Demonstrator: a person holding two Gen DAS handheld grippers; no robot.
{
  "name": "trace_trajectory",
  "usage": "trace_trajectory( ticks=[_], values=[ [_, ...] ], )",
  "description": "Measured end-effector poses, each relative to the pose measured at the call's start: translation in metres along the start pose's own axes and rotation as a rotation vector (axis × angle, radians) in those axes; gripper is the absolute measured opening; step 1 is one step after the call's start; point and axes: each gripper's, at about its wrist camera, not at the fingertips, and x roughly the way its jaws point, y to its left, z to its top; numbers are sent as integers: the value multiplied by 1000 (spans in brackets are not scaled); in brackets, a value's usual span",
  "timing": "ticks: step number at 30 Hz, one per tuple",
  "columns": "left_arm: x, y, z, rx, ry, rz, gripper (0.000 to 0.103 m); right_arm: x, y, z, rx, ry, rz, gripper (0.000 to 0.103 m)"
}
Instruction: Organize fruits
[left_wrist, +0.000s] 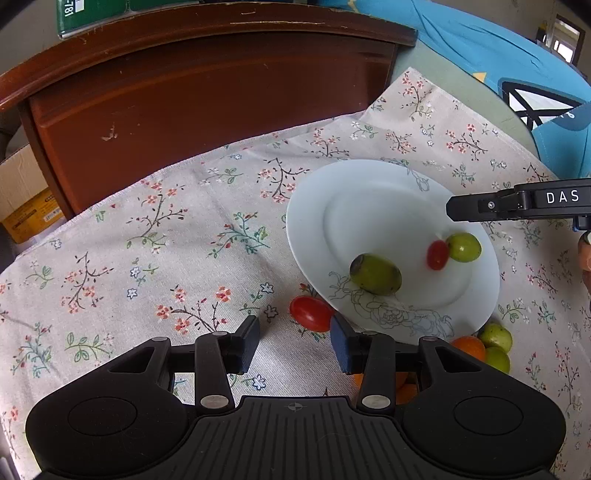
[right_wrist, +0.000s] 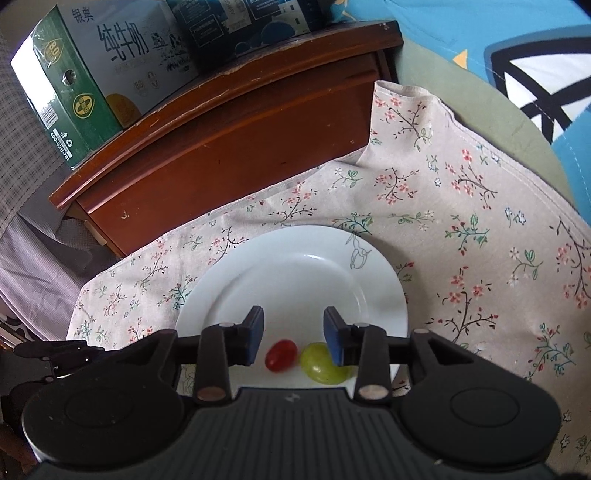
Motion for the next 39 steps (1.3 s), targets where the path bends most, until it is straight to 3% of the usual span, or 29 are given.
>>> trace_trajectory(
  ticks=[10,17,21,28,33,39],
  values=[
    [7,2,-1,76,-17,-15,40,2,0,0,8,10,-4,37],
    [3,-6,-6,110,-29,-13,23,3,0,0,11,14,-6,37],
    [1,-13,-9,125,-51,7,22,3,0,0,12,16,-4,39],
    [-13,-3,5,36,-99,9,22,2,-2,1,21,17,-8,42],
    [-11,-7,25,-51,-137,-21,22,2,-2,0,26,28,-12,51],
    [8,-18,39,-141,-125,-22,22,2,-4,0,35,35,-10,51]
  ],
)
